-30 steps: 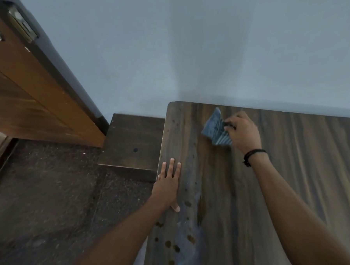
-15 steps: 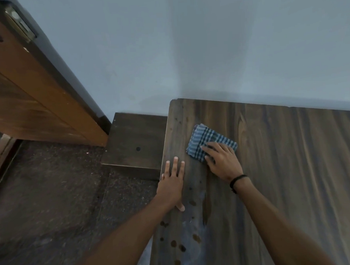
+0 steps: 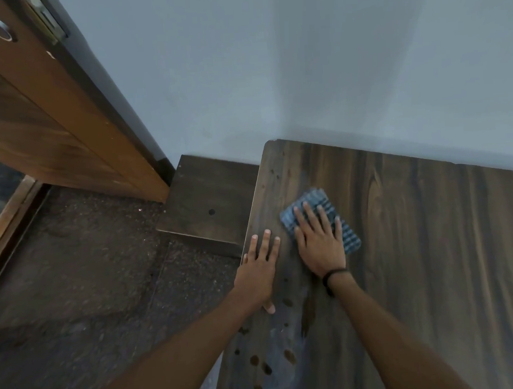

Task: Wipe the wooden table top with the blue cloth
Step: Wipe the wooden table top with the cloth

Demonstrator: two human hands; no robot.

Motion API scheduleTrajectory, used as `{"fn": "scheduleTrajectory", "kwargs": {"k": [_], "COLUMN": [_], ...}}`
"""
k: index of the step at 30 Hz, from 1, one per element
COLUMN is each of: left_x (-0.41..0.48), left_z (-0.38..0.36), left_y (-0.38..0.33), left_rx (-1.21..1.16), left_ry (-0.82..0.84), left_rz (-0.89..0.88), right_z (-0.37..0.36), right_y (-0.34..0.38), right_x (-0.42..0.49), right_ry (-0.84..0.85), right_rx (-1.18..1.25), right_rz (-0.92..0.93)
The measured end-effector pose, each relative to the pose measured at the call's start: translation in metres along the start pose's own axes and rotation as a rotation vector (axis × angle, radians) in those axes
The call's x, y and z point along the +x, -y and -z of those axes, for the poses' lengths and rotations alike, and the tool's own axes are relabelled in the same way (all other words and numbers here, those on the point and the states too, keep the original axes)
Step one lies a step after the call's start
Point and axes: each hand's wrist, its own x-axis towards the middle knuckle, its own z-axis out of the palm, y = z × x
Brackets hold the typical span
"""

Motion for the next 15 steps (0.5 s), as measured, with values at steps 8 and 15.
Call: {"fn": "scheduleTrajectory", "kwargs": {"k": [8, 15], "left_x": [-0.004, -0.003], "left_z": [-0.003, -0.003], "left_y": [0.006, 0.002], "left_rx": [-0.046, -0.095], "left_ry": [0.005, -0.048], "left_rz": [0.023, 0.025], "right_z": [0.010, -0.020], "right_y": [0.019, 0.015], "right_x": [0.076, -0.065], "right_ry": [-0.064, -0.068], "right_rx": [0.085, 0.157], "right_rz": [-0.108, -0.174]}}
